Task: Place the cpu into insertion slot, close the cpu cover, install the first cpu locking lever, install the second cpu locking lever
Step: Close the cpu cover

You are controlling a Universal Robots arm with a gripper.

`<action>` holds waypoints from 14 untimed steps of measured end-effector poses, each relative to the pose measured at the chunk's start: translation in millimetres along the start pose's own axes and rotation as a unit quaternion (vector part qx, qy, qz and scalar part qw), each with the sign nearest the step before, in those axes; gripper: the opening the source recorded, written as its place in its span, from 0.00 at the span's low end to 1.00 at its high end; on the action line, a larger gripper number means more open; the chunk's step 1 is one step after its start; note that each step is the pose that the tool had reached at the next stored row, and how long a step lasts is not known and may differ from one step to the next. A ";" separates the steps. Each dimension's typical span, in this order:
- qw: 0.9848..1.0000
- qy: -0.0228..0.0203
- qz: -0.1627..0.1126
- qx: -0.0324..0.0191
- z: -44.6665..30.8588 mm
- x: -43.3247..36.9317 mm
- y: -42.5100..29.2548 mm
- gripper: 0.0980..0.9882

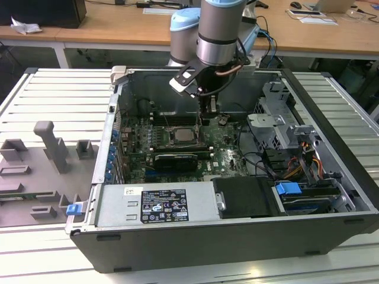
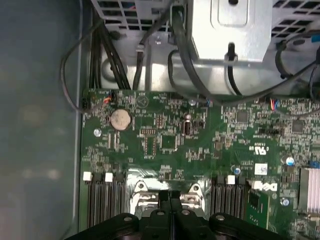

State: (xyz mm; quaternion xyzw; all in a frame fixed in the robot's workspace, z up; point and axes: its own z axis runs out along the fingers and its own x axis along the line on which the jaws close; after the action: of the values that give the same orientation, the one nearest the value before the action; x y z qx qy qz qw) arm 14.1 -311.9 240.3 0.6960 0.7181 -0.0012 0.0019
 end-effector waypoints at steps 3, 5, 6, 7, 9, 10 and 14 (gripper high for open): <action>1.000 0.000 0.000 0.000 1.2 0.2 -6.0 0.01; 1.000 0.000 0.000 0.000 2.7 0.3 -8.9 0.01; 1.000 0.000 0.000 0.000 4.1 0.4 -11.2 0.01; 1.000 0.000 0.000 0.000 5.2 0.5 -13.5 0.01; 1.000 0.000 0.000 0.000 6.1 0.5 -16.7 0.01; 1.000 0.000 0.000 0.000 6.3 0.5 -17.8 0.01; 1.000 0.000 0.000 0.000 6.8 0.8 -25.4 0.01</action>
State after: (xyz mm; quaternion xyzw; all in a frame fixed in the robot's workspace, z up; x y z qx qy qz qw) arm -11.3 -311.9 233.5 0.6959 0.7181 -0.0012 0.0019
